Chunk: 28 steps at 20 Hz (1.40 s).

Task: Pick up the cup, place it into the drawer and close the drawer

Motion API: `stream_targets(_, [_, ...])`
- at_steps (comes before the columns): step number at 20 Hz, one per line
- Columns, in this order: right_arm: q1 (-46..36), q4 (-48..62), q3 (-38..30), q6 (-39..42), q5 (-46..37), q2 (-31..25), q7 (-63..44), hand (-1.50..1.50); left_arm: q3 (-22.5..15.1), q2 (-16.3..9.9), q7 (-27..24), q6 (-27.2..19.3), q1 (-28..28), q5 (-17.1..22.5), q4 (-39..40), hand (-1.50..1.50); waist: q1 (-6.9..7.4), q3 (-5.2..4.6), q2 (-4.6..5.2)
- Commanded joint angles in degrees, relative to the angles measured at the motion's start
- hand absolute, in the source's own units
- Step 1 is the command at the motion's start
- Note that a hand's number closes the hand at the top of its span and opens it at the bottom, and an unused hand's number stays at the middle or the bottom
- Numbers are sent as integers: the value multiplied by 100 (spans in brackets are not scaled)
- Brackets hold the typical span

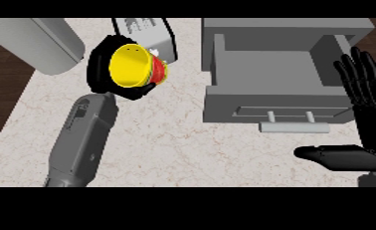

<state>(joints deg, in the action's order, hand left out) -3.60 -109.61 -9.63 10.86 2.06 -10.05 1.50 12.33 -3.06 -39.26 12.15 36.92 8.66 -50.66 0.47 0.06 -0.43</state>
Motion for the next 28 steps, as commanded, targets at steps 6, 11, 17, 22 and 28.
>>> stream_targets(6, [214, 140, -133, 124, -8, -33, 350, -150, -749, 280, 1681, -949, 785, -117, -1250, 150, -54, -3, 28])
stream_targets(11, [-12, 94, 141, -41, -142, 160, 96, -150, -1296, 305, 2077, -1910, 1665, -108, -719, 150, -107, -4, 42])
stream_targets(17, [-100, 68, -93, 126, 100, -32, 76, -150, -1258, 306, 2086, -2217, 2877, 451, 808, 150, -223, -4, 81])
stream_targets(22, [-110, 221, 66, 82, -106, 70, 202, -150, -2128, 306, 2302, -2904, 3159, 1205, 1036, 150, -257, -2, 71])
stream_targets(28, [54, 80, -165, 379, 227, -135, 251, -150, -2563, 306, 1996, -2984, 3379, 1615, 1929, 150, -321, -1, 86])
